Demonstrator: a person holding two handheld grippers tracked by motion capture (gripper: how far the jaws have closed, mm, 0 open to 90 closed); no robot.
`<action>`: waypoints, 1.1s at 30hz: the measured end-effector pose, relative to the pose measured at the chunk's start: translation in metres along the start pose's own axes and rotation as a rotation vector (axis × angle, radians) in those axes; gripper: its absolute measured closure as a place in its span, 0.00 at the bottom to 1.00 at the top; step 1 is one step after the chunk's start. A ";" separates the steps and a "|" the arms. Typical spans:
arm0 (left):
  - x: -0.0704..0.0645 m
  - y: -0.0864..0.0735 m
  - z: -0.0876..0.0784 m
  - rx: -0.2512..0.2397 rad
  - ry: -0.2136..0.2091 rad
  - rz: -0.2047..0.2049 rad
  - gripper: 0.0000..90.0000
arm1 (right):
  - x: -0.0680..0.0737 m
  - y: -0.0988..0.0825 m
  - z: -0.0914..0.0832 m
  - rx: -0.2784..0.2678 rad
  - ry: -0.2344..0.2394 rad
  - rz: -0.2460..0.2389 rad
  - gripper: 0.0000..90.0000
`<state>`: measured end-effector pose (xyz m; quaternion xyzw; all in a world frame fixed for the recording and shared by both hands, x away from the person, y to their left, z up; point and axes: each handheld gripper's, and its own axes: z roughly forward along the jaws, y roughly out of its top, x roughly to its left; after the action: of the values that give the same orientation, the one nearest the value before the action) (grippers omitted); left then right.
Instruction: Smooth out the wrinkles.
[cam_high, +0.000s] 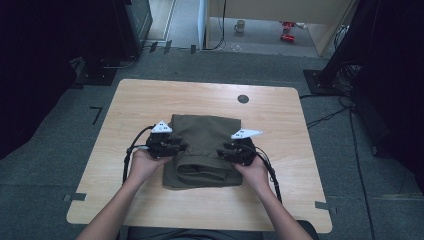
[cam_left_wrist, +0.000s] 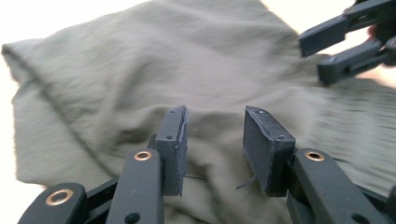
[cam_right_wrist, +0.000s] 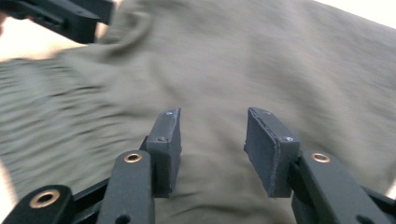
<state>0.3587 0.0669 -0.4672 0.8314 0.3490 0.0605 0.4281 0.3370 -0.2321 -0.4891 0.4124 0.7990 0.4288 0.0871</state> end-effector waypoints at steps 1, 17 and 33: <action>-0.006 0.000 -0.003 -0.001 -0.006 0.010 0.67 | 0.007 -0.001 -0.003 -0.005 0.003 -0.012 0.60; -0.046 -0.039 -0.005 0.073 -0.075 0.093 0.73 | 0.052 -0.028 -0.005 0.047 0.008 -0.163 0.67; -0.044 -0.045 -0.018 0.025 -0.027 0.070 0.64 | 0.018 -0.030 -0.023 0.020 -0.014 -0.064 0.72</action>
<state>0.2951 0.0690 -0.4813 0.8492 0.3146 0.0598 0.4200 0.2961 -0.2413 -0.4943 0.3904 0.8156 0.4147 0.1024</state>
